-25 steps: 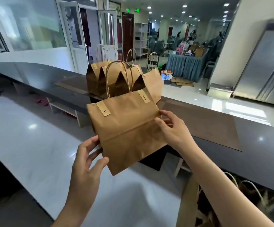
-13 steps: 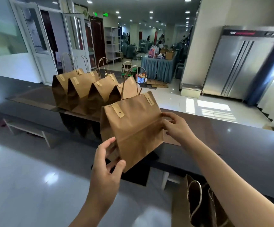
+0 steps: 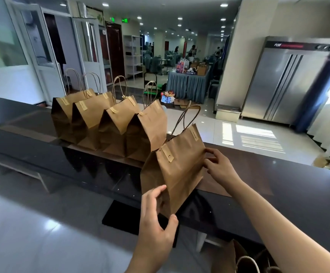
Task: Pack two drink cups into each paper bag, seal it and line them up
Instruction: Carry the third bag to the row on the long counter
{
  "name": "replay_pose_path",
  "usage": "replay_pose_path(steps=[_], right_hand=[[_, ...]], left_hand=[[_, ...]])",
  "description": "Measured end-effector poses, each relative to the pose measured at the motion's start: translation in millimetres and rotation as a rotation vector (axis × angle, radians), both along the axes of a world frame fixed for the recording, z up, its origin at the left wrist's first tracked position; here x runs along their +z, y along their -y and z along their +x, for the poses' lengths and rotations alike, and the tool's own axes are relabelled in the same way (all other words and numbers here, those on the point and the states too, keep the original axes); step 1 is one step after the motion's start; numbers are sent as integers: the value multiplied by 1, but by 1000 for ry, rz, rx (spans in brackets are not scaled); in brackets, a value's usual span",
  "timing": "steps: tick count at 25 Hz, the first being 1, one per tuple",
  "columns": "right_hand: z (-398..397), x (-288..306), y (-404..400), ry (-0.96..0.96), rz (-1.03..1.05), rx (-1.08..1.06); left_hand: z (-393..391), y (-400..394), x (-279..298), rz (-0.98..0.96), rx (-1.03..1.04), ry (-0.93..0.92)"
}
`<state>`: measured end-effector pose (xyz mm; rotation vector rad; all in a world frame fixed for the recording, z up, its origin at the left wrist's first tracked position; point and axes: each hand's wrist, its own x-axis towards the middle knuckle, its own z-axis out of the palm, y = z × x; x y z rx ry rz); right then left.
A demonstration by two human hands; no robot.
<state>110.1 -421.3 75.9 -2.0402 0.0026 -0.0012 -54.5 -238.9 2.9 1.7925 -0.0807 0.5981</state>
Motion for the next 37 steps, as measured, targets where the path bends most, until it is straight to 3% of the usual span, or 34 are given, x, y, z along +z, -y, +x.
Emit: replay_pose_path(steps=[10, 23, 37], right_hand=[[31, -20, -21, -8, 25, 56], [65, -25, -49, -198, 225, 68], [109, -32, -57, -189, 243, 64]], left_hand=[[58, 10, -1, 94, -7, -50], [135, 19, -8, 23, -75, -110], [168, 23, -23, -19, -204, -142]])
